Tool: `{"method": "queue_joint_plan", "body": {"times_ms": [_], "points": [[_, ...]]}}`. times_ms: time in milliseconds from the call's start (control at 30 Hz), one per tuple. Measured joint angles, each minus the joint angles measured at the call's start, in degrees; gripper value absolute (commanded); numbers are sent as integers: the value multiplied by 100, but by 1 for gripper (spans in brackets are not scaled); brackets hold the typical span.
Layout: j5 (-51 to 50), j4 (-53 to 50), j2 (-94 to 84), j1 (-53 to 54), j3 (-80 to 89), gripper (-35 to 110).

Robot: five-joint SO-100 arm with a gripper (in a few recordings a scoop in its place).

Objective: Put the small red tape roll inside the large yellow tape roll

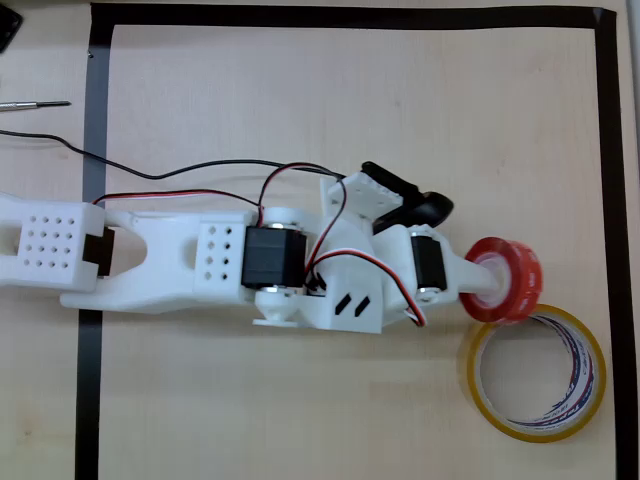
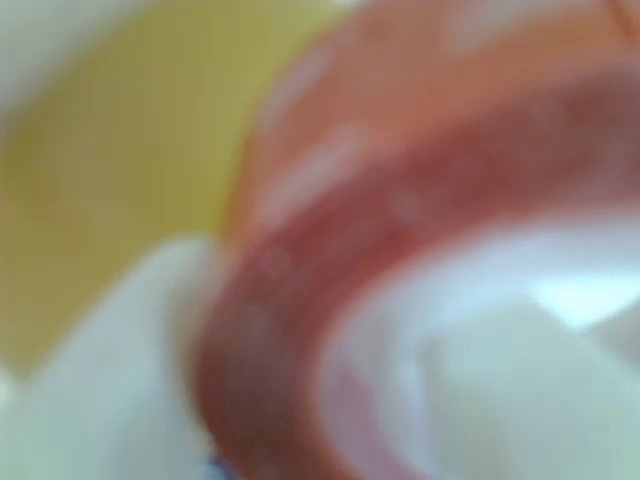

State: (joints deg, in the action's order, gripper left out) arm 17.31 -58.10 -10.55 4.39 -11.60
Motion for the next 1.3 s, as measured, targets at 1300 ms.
{"method": "queue_joint_plan", "body": {"times_ms": [1300], "points": [[0, 1441, -79, 721, 659, 10]]}}
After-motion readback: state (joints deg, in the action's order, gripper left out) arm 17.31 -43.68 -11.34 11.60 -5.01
